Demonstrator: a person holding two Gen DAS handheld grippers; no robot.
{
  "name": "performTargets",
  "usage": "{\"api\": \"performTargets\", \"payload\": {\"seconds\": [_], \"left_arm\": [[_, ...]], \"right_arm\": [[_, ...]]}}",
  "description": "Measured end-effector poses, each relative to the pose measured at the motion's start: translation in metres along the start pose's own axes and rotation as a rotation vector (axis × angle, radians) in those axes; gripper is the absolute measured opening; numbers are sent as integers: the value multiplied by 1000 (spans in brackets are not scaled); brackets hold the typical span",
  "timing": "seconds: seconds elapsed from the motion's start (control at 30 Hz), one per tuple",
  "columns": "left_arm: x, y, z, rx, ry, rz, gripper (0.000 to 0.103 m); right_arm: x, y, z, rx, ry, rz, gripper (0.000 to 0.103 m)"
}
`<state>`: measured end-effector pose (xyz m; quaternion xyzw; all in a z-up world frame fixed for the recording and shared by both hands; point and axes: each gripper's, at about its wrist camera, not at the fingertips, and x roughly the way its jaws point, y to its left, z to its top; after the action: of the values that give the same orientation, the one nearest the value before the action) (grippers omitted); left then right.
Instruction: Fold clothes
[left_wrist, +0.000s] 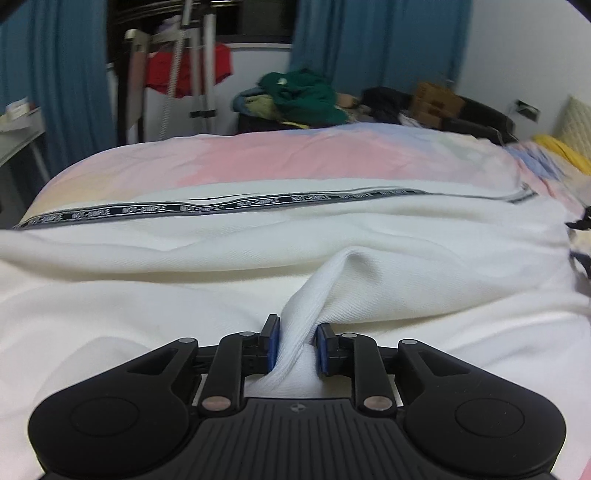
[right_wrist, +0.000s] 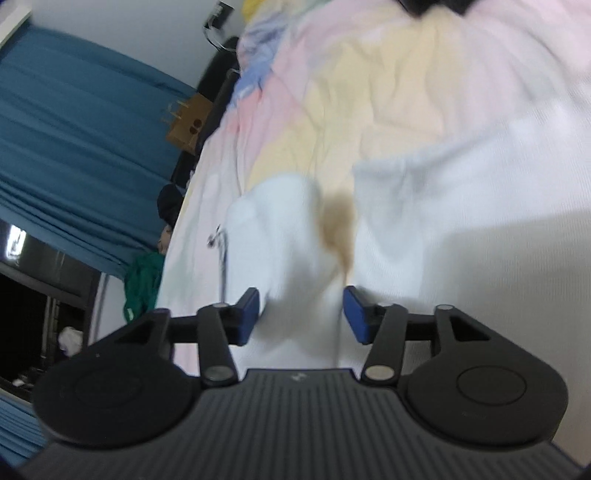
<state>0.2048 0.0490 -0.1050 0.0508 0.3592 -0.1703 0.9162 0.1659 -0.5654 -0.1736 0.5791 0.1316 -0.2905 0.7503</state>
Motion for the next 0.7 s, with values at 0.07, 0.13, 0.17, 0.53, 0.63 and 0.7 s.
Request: {"api": "performTargets", "payload": {"seconds": [0.07, 0.13, 0.17, 0.53, 0.63, 0.7], "left_arm": [[-1, -2, -1, -38, -6, 23, 23], [-2, -4, -4, -68, -12, 43, 23], [-3, -5, -5, -76, -13, 49, 23], [-9, -9, -12, -134, -3, 69, 26], [-9, -10, -13, -140, 0, 72, 26], [-8, -10, -13, -144, 3, 75, 26]], "right_arm": [[-5, 5, -12, 16, 58, -16, 61], [-5, 8, -26, -8, 109, -62, 59], [-7, 9, -29, -31, 105, -69, 59], [53, 9, 5, -209, 79, 157, 64], [65, 0, 20, -52, -12, 185, 63], [69, -1, 30, -16, -59, 184, 50]]}}
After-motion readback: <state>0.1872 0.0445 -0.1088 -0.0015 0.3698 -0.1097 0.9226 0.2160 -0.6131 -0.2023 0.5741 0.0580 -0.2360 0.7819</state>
